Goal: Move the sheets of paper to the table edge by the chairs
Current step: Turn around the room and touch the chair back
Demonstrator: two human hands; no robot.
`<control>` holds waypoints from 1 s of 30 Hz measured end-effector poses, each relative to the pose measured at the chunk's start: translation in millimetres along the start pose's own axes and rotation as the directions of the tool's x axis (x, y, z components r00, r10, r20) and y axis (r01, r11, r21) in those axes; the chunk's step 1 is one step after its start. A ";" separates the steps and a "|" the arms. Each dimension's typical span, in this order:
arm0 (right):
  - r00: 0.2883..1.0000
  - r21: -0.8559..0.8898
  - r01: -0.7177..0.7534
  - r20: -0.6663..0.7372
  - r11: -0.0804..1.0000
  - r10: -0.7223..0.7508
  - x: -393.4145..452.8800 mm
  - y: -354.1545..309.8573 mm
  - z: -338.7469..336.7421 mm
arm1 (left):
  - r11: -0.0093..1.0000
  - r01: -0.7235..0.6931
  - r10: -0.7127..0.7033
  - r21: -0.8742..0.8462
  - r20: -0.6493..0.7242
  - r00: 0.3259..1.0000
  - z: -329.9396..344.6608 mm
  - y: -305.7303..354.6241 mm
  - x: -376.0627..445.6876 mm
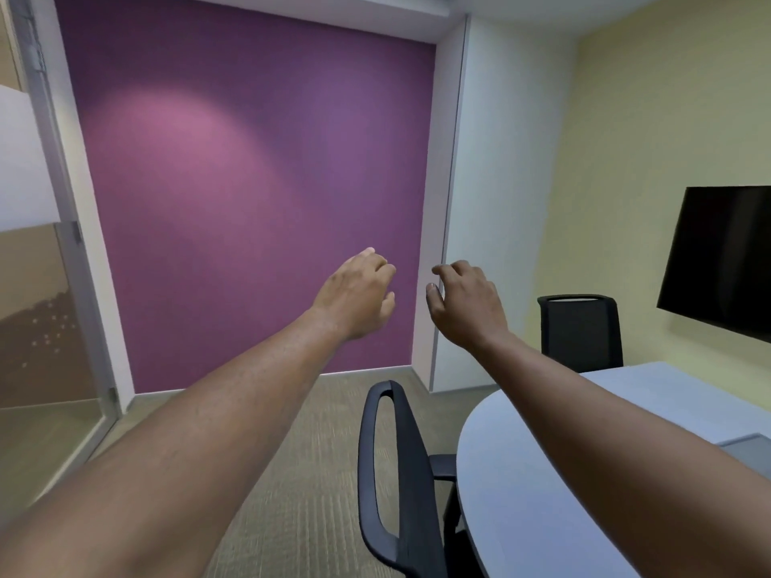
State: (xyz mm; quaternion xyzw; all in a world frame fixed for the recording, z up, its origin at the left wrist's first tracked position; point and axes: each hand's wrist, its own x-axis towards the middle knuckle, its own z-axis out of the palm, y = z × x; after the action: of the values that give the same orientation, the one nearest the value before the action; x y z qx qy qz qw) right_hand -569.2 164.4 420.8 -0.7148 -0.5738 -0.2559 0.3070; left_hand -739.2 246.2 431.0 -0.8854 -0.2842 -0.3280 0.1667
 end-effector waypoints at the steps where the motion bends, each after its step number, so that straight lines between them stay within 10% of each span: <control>1: 1.000 -0.002 0.010 -0.008 1.000 -0.010 10.0 1.9 7.6 | 1.000 0.010 -0.010 0.003 0.002 1.000 8.3 -6.0 5.1; 30: 0.987 -0.115 -0.160 0.015 0.980 0.162 180.5 -26.2 239.6 | 0.979 -0.025 0.043 -0.203 0.083 0.996 169.4 -246.1 144.2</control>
State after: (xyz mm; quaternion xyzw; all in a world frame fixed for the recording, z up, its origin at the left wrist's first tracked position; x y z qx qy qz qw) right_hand -553.6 463.6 391.2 -0.7782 -0.5023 -0.2537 0.2787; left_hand -717.7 577.2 431.7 -0.9159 -0.2411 -0.3133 0.0688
